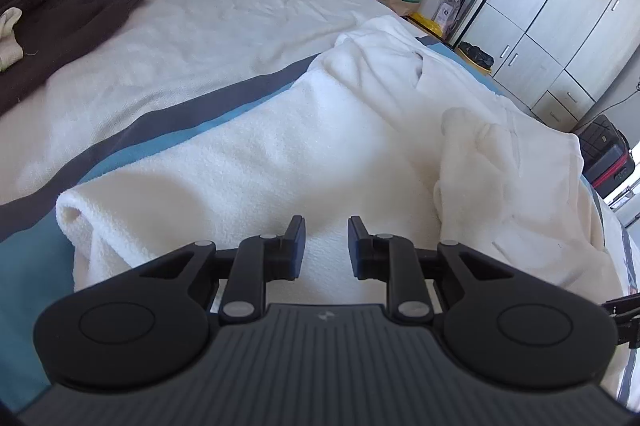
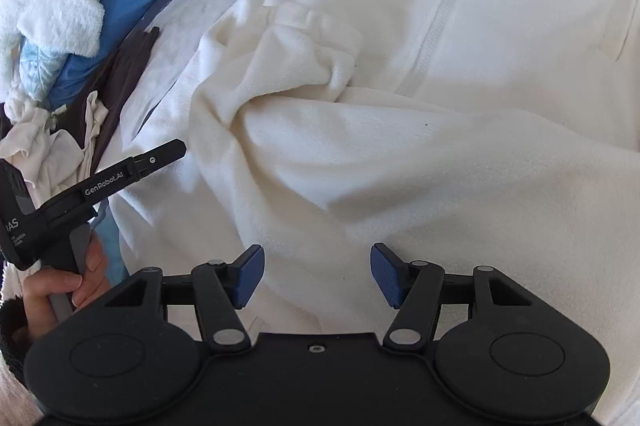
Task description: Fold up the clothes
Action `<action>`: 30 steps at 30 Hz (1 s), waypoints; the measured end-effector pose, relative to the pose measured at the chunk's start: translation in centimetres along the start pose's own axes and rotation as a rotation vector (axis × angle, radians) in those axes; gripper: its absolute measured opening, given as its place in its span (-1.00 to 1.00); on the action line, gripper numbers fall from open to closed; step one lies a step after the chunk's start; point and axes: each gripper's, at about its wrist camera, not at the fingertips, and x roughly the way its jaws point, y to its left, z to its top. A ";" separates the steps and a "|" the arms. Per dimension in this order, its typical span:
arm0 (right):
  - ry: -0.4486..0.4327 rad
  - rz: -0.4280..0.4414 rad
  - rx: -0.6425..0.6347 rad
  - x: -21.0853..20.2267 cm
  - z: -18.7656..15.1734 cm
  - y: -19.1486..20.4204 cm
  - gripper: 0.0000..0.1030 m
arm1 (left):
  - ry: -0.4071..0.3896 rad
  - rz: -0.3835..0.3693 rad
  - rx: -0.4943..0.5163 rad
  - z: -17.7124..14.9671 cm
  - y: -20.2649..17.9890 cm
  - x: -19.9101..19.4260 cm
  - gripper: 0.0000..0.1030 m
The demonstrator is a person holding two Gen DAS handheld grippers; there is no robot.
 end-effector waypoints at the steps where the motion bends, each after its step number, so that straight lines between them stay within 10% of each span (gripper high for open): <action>1: 0.013 -0.012 -0.010 0.1 0.0 0.3 0.25 | -0.001 -0.005 0.004 -0.1 -0.1 -0.1 -0.52; 8: -0.044 -0.055 -0.099 -1.4 -0.3 2.0 0.25 | 0.031 0.062 0.059 -0.5 -0.8 0.1 -0.11; 20: -0.127 -0.255 -0.222 -3.1 2.4 1.4 0.26 | -0.002 0.053 0.090 0.3 -1.0 -0.7 0.01; 30: -0.277 -0.156 -0.086 -5.0 0.5 -2.1 0.26 | -0.071 0.046 0.167 2.7 -1.2 -2.6 0.28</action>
